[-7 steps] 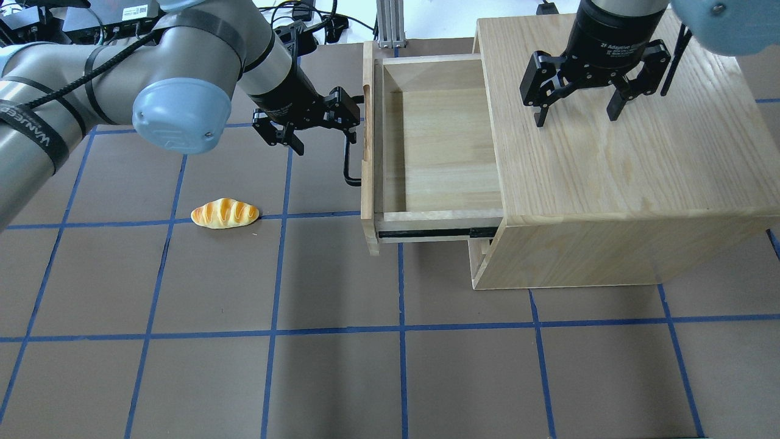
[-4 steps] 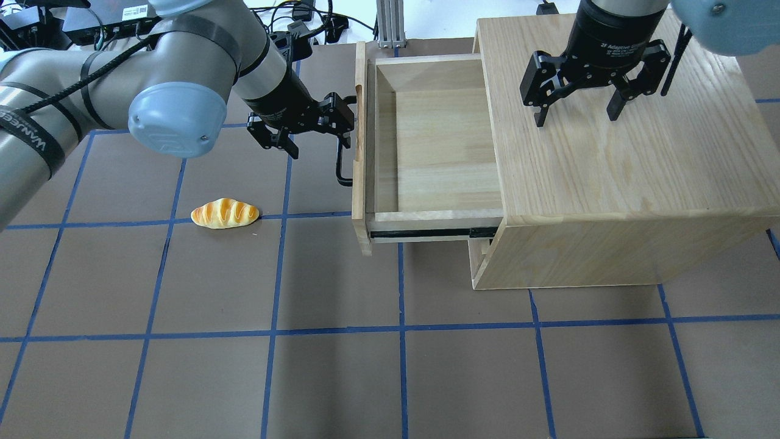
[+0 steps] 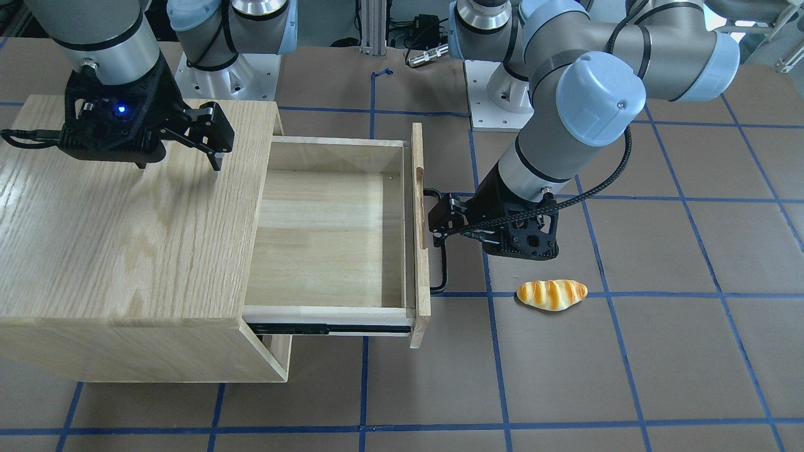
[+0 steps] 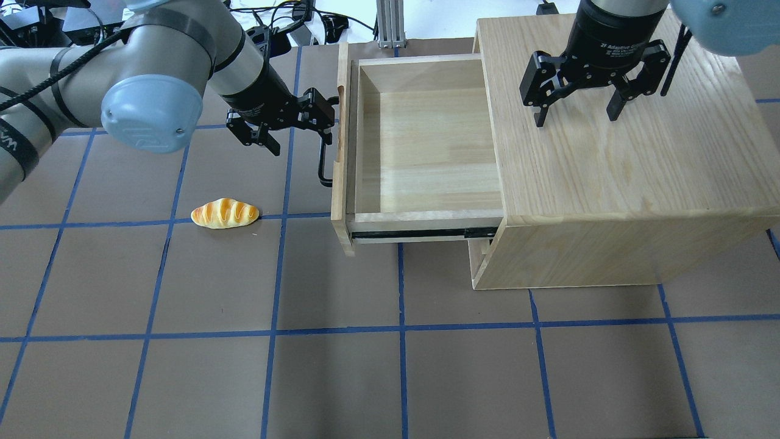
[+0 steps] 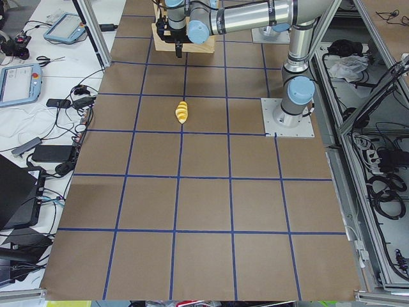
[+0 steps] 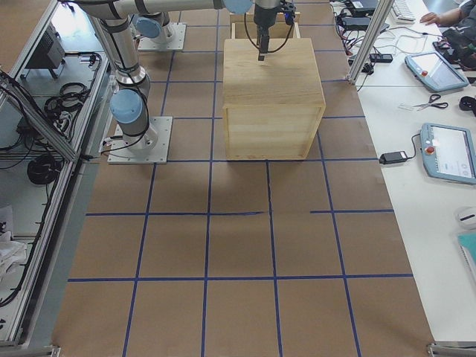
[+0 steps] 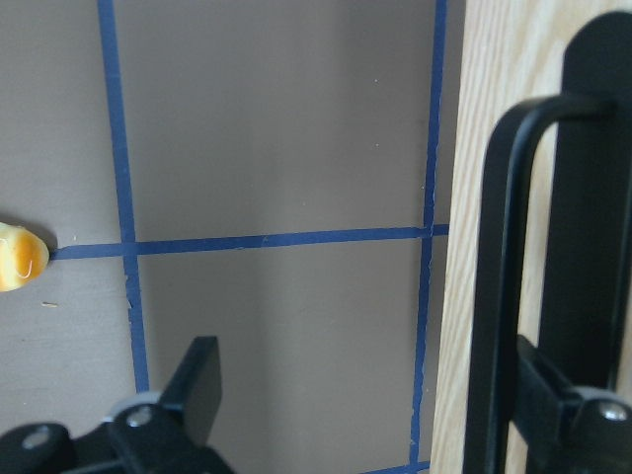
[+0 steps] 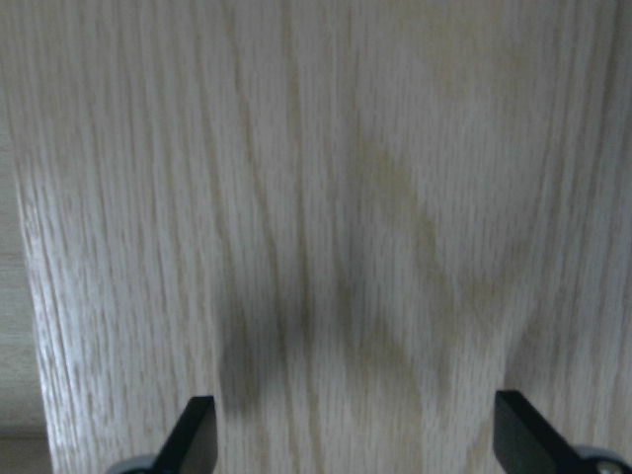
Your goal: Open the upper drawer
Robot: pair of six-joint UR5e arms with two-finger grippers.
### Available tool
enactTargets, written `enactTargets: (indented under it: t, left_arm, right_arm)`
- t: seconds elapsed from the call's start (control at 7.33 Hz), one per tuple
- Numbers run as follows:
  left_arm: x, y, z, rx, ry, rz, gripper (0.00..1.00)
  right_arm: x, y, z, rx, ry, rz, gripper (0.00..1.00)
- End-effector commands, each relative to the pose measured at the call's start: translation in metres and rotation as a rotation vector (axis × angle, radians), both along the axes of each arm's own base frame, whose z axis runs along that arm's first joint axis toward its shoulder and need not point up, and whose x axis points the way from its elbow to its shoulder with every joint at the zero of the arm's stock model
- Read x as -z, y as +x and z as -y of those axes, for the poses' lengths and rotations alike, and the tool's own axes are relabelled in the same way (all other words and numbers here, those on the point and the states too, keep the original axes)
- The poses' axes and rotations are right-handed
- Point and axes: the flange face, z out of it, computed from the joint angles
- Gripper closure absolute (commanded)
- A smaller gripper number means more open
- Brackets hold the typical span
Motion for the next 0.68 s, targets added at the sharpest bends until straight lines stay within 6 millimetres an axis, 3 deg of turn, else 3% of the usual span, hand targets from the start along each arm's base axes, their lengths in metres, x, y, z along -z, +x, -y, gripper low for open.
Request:
enactTargets:
  t: [0.0, 0.27, 0.55]
  left_arm:
    - [-0.008, 0.011, 0.0, -0.009, -0.004, -0.001, 0.0]
    - [-0.041, 0.023, -0.006, -0.025, -0.015, 0.025, 0.0]
    - [-0.095, 0.059, -0.025, -0.034, 0.008, 0.095, 0.0]
  right_arm:
    - [0.0, 0.0, 0.0, -0.001, 0.0, 0.0, 0.0]
    - [0.0, 0.0, 0.0, 0.0, 0.0, 0.0, 0.0]
    - [0.0, 0.0, 0.0, 0.0, 0.0, 0.0, 0.0]
